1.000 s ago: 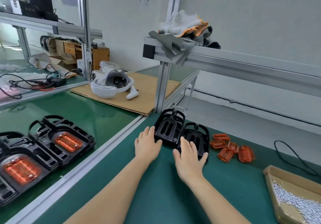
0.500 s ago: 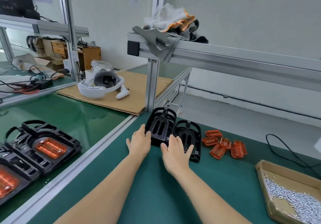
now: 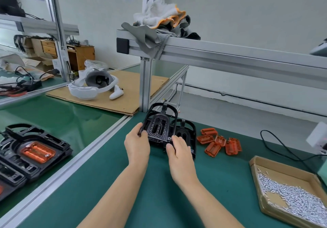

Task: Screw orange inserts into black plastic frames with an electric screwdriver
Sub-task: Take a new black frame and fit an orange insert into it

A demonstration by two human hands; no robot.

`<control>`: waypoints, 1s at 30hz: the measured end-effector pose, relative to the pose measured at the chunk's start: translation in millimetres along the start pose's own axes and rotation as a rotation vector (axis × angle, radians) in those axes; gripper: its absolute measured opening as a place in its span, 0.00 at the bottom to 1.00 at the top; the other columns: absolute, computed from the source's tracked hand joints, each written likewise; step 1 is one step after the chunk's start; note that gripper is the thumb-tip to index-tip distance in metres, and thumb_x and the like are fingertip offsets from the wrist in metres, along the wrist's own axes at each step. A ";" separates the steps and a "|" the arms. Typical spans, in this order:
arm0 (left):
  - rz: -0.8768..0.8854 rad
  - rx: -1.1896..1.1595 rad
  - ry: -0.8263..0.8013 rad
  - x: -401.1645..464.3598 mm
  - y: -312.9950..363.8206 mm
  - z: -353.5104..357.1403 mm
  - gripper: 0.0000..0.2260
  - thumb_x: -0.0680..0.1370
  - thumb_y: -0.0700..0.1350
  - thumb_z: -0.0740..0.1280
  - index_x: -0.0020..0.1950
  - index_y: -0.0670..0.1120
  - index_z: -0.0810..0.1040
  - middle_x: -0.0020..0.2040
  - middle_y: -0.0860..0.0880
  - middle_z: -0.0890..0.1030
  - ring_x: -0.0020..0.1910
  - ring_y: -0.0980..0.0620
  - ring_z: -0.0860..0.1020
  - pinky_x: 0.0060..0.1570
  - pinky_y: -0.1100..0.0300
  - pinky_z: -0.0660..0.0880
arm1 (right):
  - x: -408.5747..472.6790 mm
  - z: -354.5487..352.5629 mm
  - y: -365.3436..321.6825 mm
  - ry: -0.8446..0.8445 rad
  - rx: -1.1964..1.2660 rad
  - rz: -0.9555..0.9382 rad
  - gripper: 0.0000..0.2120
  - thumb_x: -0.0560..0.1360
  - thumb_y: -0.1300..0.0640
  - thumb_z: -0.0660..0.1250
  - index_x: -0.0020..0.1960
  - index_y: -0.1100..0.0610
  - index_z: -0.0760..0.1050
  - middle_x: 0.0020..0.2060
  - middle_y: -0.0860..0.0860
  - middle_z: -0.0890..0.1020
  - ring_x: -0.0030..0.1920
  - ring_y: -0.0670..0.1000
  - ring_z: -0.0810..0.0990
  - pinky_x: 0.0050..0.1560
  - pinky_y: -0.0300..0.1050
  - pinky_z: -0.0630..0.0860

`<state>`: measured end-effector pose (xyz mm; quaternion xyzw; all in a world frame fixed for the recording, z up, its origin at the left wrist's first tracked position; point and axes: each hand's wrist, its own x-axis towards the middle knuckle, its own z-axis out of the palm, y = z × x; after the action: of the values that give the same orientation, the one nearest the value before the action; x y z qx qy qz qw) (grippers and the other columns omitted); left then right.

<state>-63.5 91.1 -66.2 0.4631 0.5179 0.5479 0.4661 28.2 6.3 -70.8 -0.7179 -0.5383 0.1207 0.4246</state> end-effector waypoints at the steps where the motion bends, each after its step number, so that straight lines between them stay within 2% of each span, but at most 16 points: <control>1: -0.022 -0.053 -0.007 -4.9 0.6 1.7 0.18 0.79 0.37 0.61 0.68 0.46 0.74 0.54 0.53 0.81 0.43 0.54 0.81 0.44 0.61 0.77 | -4.8 -6.1 1.4 0.023 0.064 0.011 0.10 0.83 0.56 0.55 0.59 0.58 0.72 0.54 0.47 0.73 0.62 0.48 0.69 0.64 0.31 0.59; 2: -0.046 -0.099 -0.011 -10.1 0.7 3.2 0.18 0.78 0.36 0.62 0.67 0.45 0.74 0.52 0.54 0.81 0.40 0.56 0.82 0.39 0.65 0.76 | -9.1 -12.7 2.4 0.040 0.132 0.031 0.12 0.83 0.56 0.57 0.63 0.57 0.73 0.55 0.44 0.74 0.61 0.45 0.70 0.58 0.25 0.60; 4: -0.104 -0.188 -0.032 -24.4 0.7 6.5 0.18 0.77 0.34 0.63 0.66 0.43 0.74 0.53 0.52 0.81 0.35 0.59 0.82 0.36 0.68 0.74 | -17.4 -26.6 6.9 0.072 0.248 0.081 0.16 0.82 0.54 0.59 0.68 0.53 0.72 0.59 0.38 0.72 0.61 0.38 0.69 0.58 0.25 0.60; 5: -0.134 -0.232 -0.049 -33.0 0.8 8.5 0.18 0.77 0.33 0.63 0.66 0.42 0.74 0.53 0.51 0.81 0.34 0.60 0.82 0.37 0.68 0.75 | -21.3 -33.2 10.5 0.087 0.309 0.105 0.15 0.82 0.54 0.60 0.68 0.50 0.72 0.60 0.38 0.72 0.61 0.37 0.70 0.60 0.28 0.62; 7: -0.181 -0.278 -0.086 -52.6 2.4 12.2 0.17 0.77 0.32 0.62 0.65 0.43 0.75 0.52 0.52 0.81 0.34 0.61 0.82 0.39 0.66 0.76 | -28.3 -45.7 18.2 0.118 0.448 0.162 0.12 0.81 0.56 0.62 0.62 0.44 0.73 0.58 0.36 0.75 0.57 0.32 0.74 0.57 0.28 0.66; 10: -0.232 -0.343 -0.147 -84.3 7.8 20.4 0.17 0.76 0.30 0.61 0.60 0.46 0.77 0.48 0.52 0.82 0.35 0.59 0.82 0.34 0.68 0.76 | -40.2 -64.6 29.6 0.173 0.601 0.257 0.11 0.80 0.57 0.63 0.60 0.45 0.71 0.52 0.32 0.75 0.48 0.25 0.74 0.49 0.28 0.69; 12: -0.270 -0.385 -0.202 -105.4 12.5 25.4 0.17 0.76 0.28 0.60 0.53 0.48 0.78 0.45 0.51 0.83 0.36 0.58 0.81 0.32 0.69 0.76 | -49.8 -76.8 37.9 0.206 0.648 0.301 0.12 0.80 0.57 0.64 0.61 0.46 0.71 0.51 0.33 0.77 0.49 0.28 0.75 0.47 0.29 0.70; 15: -0.291 -0.429 -0.330 -136.1 15.8 29.1 0.19 0.75 0.26 0.59 0.41 0.47 0.82 0.39 0.50 0.85 0.34 0.56 0.82 0.31 0.67 0.77 | -65.2 -96.7 45.2 0.236 0.724 0.339 0.10 0.80 0.60 0.63 0.58 0.50 0.75 0.49 0.41 0.84 0.50 0.38 0.81 0.46 0.33 0.75; 18: -0.293 -0.390 -0.477 -164.4 9.0 32.9 0.19 0.75 0.26 0.57 0.49 0.45 0.83 0.45 0.47 0.85 0.38 0.55 0.82 0.34 0.65 0.77 | -79.2 -118.1 50.9 0.231 0.864 0.390 0.11 0.81 0.62 0.61 0.60 0.53 0.76 0.51 0.49 0.85 0.52 0.49 0.84 0.49 0.44 0.79; 20: -0.309 -0.345 -0.551 -181.4 2.3 36.5 0.20 0.75 0.26 0.57 0.54 0.45 0.81 0.47 0.47 0.85 0.41 0.55 0.83 0.35 0.64 0.78 | -87.9 -132.6 57.2 0.243 0.961 0.451 0.11 0.80 0.62 0.62 0.60 0.52 0.74 0.50 0.53 0.86 0.49 0.53 0.85 0.46 0.48 0.80; 22: -0.307 -0.277 -0.607 -195.1 -1.9 38.9 0.20 0.75 0.26 0.57 0.54 0.47 0.80 0.48 0.49 0.85 0.42 0.55 0.83 0.36 0.64 0.78 | -97.0 -146.7 62.3 0.265 1.036 0.492 0.13 0.79 0.64 0.64 0.60 0.52 0.73 0.48 0.55 0.86 0.45 0.53 0.86 0.39 0.46 0.81; 24: -0.266 -0.183 -0.665 -204.3 -3.9 40.7 0.20 0.75 0.27 0.58 0.54 0.47 0.81 0.48 0.51 0.85 0.43 0.57 0.82 0.39 0.64 0.78 | -105.4 -159.5 64.9 0.263 1.010 0.472 0.14 0.78 0.67 0.64 0.60 0.53 0.74 0.45 0.54 0.86 0.43 0.52 0.86 0.36 0.42 0.81; 25: -0.238 -0.137 -0.672 -206.8 -5.1 41.9 0.18 0.75 0.28 0.60 0.56 0.46 0.80 0.49 0.53 0.84 0.45 0.58 0.82 0.45 0.63 0.77 | -109.5 -165.6 65.7 0.258 0.945 0.445 0.15 0.78 0.68 0.64 0.59 0.53 0.75 0.44 0.52 0.86 0.44 0.51 0.86 0.37 0.41 0.81; 27: -0.214 -0.081 -0.643 -207.2 -5.9 44.5 0.16 0.77 0.35 0.64 0.62 0.48 0.76 0.55 0.55 0.80 0.53 0.60 0.78 0.59 0.58 0.73 | -115.8 -175.9 67.2 0.240 0.714 0.356 0.16 0.77 0.68 0.66 0.60 0.52 0.75 0.45 0.48 0.86 0.46 0.48 0.85 0.41 0.39 0.80; 28: -0.215 -0.092 -0.630 -206.9 -4.5 45.8 0.15 0.78 0.39 0.64 0.64 0.49 0.74 0.57 0.55 0.79 0.55 0.58 0.77 0.63 0.55 0.71 | -118.5 -180.8 66.7 0.221 0.566 0.290 0.17 0.76 0.67 0.66 0.61 0.51 0.75 0.46 0.46 0.85 0.46 0.47 0.84 0.44 0.39 0.80; 30: -0.269 -0.187 -0.624 -204.7 1.6 48.5 0.14 0.80 0.46 0.63 0.66 0.48 0.72 0.56 0.53 0.79 0.57 0.52 0.78 0.60 0.53 0.72 | -123.2 -187.6 61.9 0.158 0.318 0.134 0.18 0.76 0.65 0.66 0.62 0.50 0.75 0.48 0.43 0.84 0.49 0.43 0.82 0.52 0.38 0.77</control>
<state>12.5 -105.0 -68.0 0.4910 0.3548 0.3587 0.7102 139.8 -195.3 -37.1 -0.6833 -0.4285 0.1756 0.5645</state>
